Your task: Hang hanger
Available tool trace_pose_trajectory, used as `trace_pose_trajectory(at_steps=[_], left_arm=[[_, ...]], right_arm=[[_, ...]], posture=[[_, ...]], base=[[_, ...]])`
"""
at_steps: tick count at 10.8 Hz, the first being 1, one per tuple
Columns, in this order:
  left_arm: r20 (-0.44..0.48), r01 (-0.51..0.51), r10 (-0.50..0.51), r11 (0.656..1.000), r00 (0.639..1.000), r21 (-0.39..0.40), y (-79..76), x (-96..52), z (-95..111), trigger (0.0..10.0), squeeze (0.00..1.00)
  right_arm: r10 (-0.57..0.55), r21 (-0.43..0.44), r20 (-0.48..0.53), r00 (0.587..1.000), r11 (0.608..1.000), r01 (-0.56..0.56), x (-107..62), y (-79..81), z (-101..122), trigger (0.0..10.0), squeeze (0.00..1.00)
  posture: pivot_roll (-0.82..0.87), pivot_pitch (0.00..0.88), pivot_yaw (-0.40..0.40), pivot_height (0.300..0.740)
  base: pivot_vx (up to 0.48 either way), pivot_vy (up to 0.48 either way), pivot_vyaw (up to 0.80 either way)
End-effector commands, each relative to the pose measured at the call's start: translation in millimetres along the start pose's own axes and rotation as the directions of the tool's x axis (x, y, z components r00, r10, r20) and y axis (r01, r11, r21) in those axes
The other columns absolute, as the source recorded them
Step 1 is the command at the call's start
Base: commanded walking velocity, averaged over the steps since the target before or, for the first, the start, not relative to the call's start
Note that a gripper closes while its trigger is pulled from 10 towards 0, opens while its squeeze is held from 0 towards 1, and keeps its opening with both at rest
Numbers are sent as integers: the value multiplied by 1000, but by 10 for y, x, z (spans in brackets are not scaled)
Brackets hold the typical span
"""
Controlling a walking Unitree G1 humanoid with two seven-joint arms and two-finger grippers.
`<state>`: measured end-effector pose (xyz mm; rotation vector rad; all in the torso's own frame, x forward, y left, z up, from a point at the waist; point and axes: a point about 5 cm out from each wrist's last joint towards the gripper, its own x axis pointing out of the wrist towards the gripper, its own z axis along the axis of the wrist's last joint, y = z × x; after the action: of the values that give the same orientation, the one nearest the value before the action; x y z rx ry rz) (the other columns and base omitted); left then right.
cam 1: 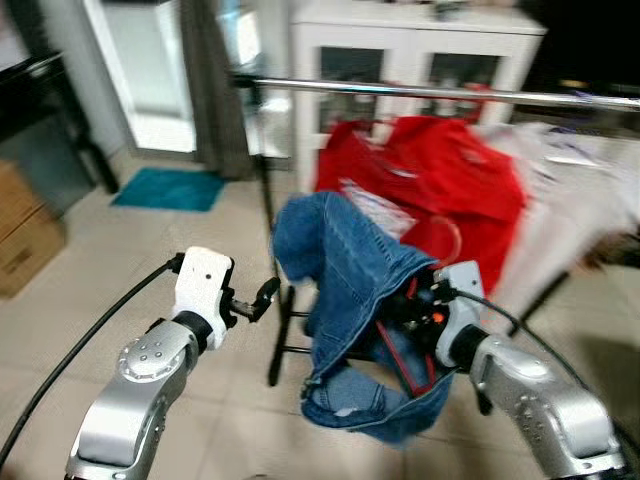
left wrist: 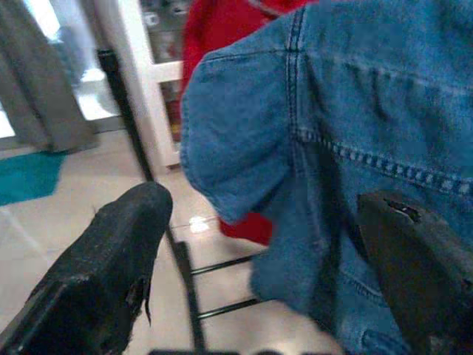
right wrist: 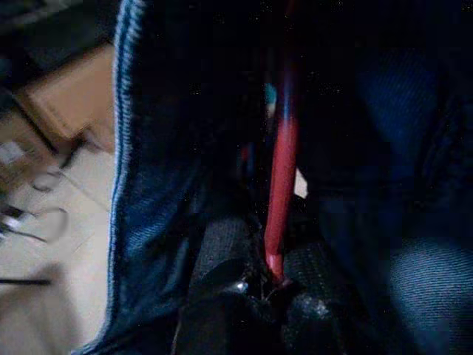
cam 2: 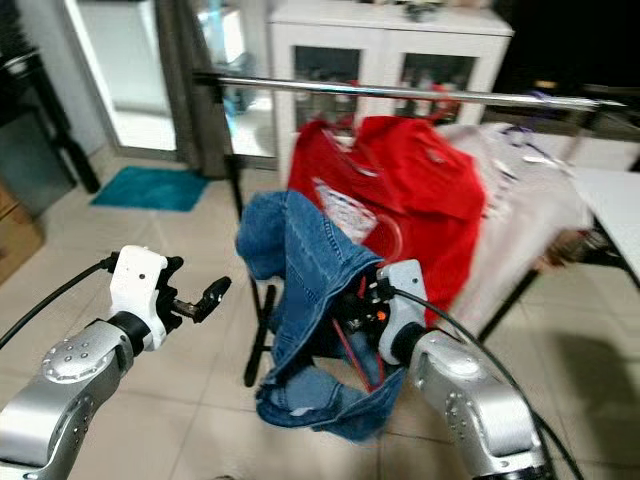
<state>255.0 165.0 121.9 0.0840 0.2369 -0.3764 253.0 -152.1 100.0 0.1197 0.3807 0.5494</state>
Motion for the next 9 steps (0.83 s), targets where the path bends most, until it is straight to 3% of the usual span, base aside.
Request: trace_pose_trajectory(at_steps=[1, 2, 4, 5, 6, 8, 9], left_arm=[[20, -20, 20, 1000, 1000, -2, 118, -32, 39, 10000, 796], [-6, -54, 54, 998, 999, 43, 331, -61, 33, 10000, 1000], [6, -106, 106, 992, 994, 68, 680, -124, 132, 10000, 1000], [5, -76, 76, 997, 997, 33, 928, -190, 168, 10000, 1000], [-27, -24, 25, 1000, 999, 20, 1034, -223, 124, 10000, 1000], [25, 60, -58, 989, 998, -138, 1169, -196, 96, 10000, 1000], [73, 175, -161, 947, 984, -268, 1170, -155, 65, 10000, 843]], right_arm=[[10, -43, 36, 999, 999, -9, -10, 4, 133, 10000, 0], [48, -82, 33, 998, 996, -45, -28, 9, 197, 10000, 0], [168, -151, 26, 985, 975, -162, -97, 62, 294, 10000, 0], [253, -187, 18, 967, 951, -245, -156, 66, 388, 10000, 0], [303, -201, 31, 952, 935, -291, -187, 75, 469, 10000, 0], [430, -239, 22, 903, 879, -413, -280, 140, 588, 10000, 0], [512, -258, 1, 859, 830, -494, -349, 191, 642, 10000, 0]], posture=[[-106, 0, 10, 740], [-103, 0, 0, 740], [-100, 0, -5, 740], [-98, 0, -11, 740], [-101, 0, -14, 740], [-101, 0, -22, 740], [-101, 0, -22, 740]], base=[[0, 0, 0], [0, 0, 0], [0, 0, 0], [0, 0, 0], [0, 0, 0], [0, 0, 0], [0, 0, 0]])
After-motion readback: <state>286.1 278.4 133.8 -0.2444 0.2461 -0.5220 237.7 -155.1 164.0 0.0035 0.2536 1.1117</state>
